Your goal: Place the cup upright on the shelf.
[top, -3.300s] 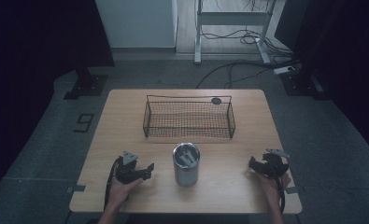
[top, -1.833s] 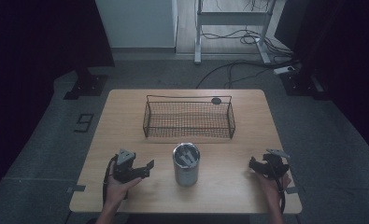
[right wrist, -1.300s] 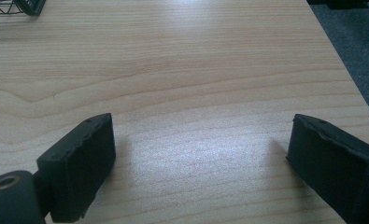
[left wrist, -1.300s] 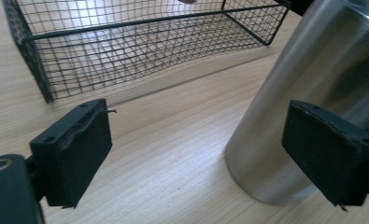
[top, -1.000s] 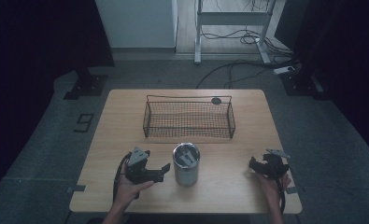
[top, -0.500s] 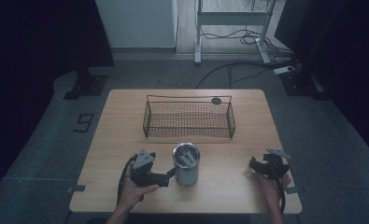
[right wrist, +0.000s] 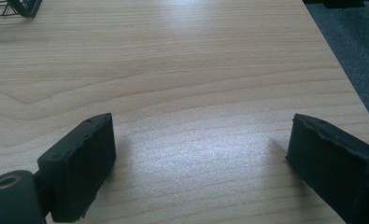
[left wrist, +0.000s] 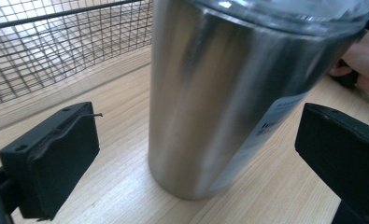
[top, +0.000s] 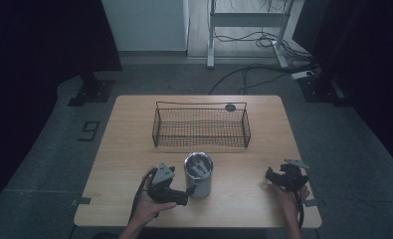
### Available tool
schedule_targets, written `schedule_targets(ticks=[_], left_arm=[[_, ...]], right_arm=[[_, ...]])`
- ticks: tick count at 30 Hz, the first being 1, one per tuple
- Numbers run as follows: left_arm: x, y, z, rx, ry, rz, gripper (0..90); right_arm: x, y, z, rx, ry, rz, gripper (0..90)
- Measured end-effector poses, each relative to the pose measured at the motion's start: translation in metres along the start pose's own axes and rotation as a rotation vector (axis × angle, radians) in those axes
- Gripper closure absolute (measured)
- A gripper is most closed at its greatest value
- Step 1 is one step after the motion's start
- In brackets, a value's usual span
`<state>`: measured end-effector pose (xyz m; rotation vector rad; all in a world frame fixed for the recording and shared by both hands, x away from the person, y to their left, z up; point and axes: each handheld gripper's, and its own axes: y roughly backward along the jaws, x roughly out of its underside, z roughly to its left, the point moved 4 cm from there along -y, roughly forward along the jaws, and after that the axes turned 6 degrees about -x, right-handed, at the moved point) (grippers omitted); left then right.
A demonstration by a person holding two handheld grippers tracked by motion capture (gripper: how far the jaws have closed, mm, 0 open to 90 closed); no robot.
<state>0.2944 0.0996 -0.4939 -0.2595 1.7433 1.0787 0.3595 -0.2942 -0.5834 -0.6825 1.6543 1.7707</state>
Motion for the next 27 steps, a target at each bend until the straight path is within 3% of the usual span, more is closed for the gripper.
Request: schedule_targets(ticks=[11,27], left_arm=[[-0.009,-0.017,-0.011,0.020,-0.015,0.011,0.0],[-0.019,-0.050,-0.022,-0.038,-0.050,0.049,0.2]], right_arm=[[0.000,0.000,0.000,0.002,-0.002,0.000,7.9],[0.000,0.000,0.000,0.005,-0.004,0.000,8.0]])
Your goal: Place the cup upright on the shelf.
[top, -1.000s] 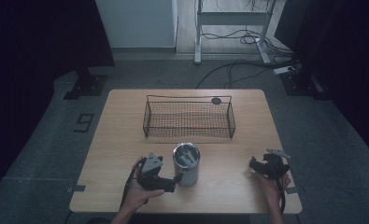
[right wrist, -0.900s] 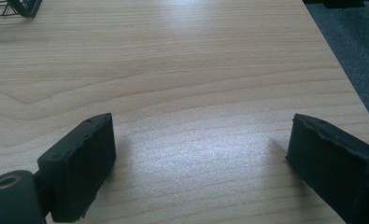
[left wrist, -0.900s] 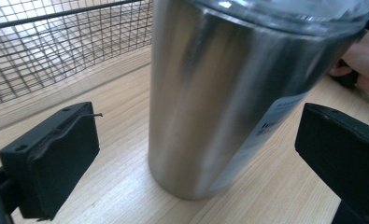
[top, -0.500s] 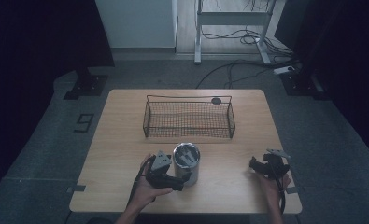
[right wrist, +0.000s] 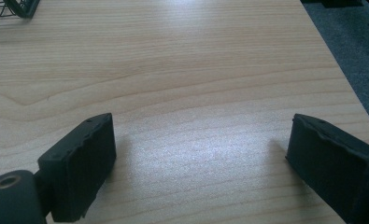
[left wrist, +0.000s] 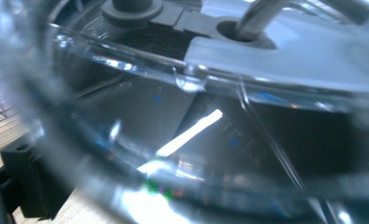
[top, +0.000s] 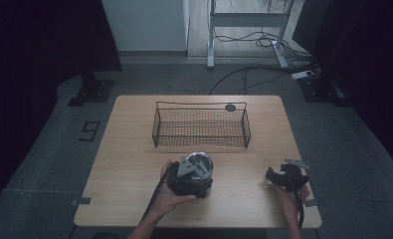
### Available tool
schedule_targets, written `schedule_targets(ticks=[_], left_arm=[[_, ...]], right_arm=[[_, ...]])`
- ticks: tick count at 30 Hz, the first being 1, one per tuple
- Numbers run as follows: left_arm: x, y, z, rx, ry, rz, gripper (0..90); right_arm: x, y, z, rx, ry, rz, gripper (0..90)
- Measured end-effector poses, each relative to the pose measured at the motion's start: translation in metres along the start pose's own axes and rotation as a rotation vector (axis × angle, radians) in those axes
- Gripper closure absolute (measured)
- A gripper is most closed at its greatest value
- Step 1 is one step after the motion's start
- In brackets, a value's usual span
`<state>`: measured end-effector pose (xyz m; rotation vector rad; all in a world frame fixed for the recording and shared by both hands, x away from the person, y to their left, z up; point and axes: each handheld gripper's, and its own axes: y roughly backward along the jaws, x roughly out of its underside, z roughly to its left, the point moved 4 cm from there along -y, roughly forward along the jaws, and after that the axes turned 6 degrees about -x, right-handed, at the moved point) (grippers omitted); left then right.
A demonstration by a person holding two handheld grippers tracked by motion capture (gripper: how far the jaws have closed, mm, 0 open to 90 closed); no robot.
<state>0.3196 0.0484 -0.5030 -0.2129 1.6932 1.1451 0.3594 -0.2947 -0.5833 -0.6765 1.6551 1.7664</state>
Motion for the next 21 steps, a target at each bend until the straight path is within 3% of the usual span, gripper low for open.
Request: schedule_targets(ticks=[7,10,21], left_arm=[[0.0032,-0.0044,-0.0001,0.000,0.004,-0.019,0.2],[0.0038,-0.0029,-0.0012,-0.011,-0.012,-0.036,2.4],[0.0040,-0.0004,-0.0013,-0.021,-0.020,-0.041,3.5]], right_arm=[[0.0000,0.0000,0.0000,0.000,0.000,0.000,8.0],[0.0000,0.0000,0.0000,0.000,0.000,0.000,8.0],[0.0000,0.0001,-0.0002,0.002,-0.003,0.001,8.0]])
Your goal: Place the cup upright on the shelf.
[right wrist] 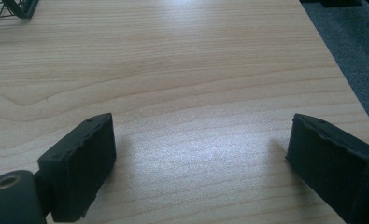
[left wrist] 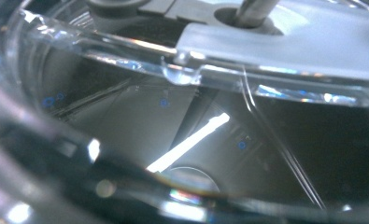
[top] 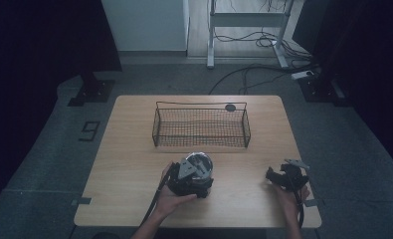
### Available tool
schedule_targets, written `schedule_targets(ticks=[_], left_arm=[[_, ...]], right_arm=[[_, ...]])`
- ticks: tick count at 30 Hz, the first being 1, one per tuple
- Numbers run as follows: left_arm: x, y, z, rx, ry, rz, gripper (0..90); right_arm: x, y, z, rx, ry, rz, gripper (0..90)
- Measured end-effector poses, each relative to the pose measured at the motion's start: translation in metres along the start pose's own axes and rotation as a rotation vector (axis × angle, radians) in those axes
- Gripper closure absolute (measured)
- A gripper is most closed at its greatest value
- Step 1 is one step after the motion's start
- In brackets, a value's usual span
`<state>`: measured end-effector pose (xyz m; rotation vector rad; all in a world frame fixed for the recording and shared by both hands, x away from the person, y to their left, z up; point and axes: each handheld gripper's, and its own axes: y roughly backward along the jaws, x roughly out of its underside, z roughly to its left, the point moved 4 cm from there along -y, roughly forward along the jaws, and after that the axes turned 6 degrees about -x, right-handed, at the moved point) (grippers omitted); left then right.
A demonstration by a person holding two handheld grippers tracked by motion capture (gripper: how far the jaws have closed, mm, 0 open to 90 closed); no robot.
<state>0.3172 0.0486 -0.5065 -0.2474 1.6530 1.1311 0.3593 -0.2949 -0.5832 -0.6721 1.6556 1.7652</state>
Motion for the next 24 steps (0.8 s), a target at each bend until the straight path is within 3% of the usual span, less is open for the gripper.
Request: schedule_targets(ticks=[6,24], left_arm=[[-0.002,0.003,0.001,-0.006,-0.010,-0.013,3.7],[-0.025,0.017,0.015,-0.015,0.023,-0.034,3.8]], right_arm=[[0.000,0.000,0.000,0.001,0.000,0.000,8.0],[0.000,0.000,0.000,0.001,-0.001,-0.001,8.0]])
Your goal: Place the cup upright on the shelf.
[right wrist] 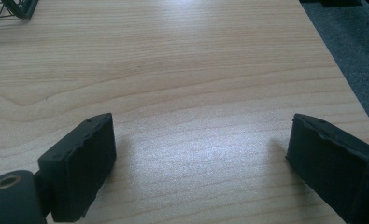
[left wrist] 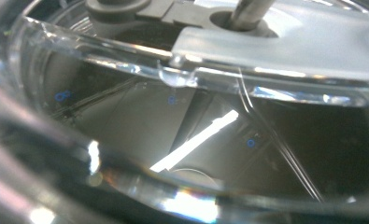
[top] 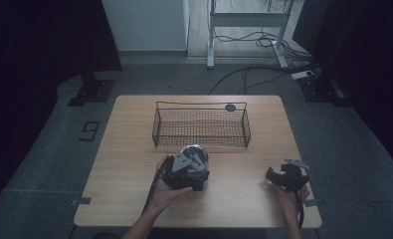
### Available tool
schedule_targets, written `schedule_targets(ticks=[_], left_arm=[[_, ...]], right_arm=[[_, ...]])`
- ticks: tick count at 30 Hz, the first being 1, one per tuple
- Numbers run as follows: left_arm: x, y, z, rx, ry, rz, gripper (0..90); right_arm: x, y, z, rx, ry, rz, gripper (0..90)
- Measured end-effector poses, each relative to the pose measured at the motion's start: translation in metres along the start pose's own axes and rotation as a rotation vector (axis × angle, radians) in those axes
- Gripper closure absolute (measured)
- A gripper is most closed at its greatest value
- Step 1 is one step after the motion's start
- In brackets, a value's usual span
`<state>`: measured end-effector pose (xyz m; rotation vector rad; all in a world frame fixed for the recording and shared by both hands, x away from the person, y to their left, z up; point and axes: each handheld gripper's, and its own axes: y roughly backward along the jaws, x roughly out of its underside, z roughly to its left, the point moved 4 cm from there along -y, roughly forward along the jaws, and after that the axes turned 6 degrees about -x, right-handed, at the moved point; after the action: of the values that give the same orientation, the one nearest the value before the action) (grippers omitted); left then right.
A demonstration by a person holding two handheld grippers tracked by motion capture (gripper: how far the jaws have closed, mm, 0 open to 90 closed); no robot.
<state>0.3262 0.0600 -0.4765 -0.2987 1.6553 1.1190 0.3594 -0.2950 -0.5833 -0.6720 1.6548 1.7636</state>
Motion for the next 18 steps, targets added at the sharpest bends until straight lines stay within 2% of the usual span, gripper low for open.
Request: schedule_targets(ticks=[5,11,18], left_arm=[[-0.006,0.002,0.004,0.004,0.005,-0.002,3.8],[-0.012,0.004,0.011,-0.005,0.038,0.011,3.8],[-0.022,0.004,0.020,-0.015,0.044,0.002,3.9]], right_arm=[[0.000,0.000,0.000,0.000,0.000,0.000,8.0],[0.000,0.000,0.000,0.000,0.000,0.000,8.0],[0.000,0.000,0.000,0.002,-0.002,-0.001,8.5]])
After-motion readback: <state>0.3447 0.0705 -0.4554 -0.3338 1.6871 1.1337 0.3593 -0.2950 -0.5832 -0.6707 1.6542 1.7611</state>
